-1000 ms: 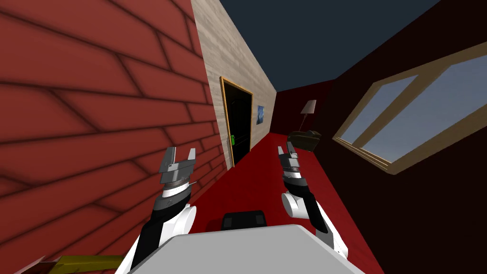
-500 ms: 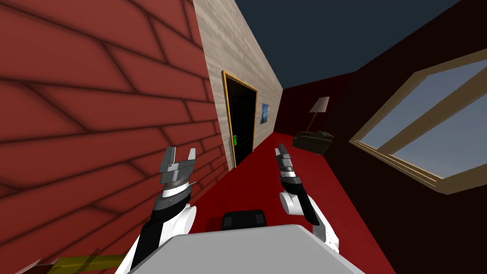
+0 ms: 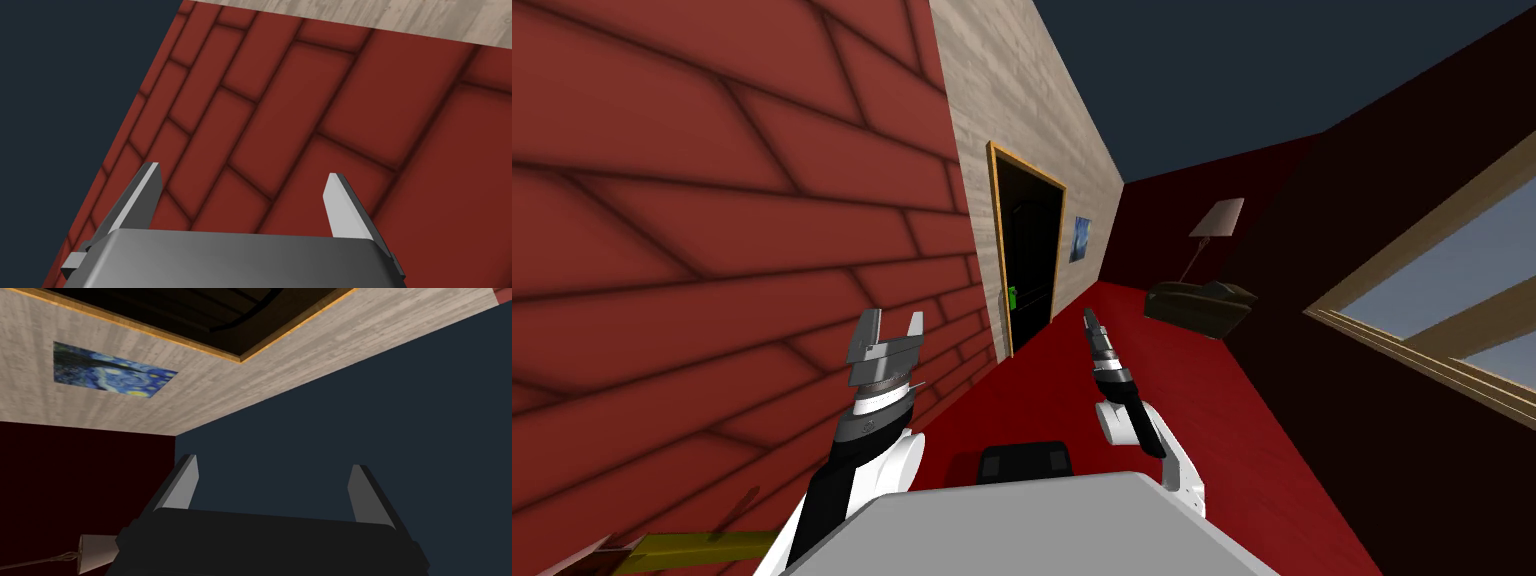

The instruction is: Pull the door open

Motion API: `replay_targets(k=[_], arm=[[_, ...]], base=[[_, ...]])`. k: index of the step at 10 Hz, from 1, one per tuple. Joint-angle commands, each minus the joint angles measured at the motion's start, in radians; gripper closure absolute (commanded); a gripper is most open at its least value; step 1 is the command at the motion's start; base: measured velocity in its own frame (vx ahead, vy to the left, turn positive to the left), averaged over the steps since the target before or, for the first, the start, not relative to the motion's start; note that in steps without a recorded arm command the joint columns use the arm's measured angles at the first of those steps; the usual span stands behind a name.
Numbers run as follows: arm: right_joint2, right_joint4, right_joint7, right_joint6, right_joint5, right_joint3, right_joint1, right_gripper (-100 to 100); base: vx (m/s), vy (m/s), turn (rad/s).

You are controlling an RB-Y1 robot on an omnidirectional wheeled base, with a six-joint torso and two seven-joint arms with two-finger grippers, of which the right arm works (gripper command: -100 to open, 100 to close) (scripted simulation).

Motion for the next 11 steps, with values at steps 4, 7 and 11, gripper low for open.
replay_targets(k=[4,7,11], arm=[[-0.025,0.102,0.085,0.007,0.065,0.005,-0.042,-100],[-0.039,0.168,0.138,0.009,0.106,0.009,-0.069,-100],[-0.056,0.252,0.206,0.013,0.159,0.014,-0.103,-100]], base=[[0.139,-0.026,0.147],[0.131,-0.025,0.139],[0.123,-0.037,0.129]])
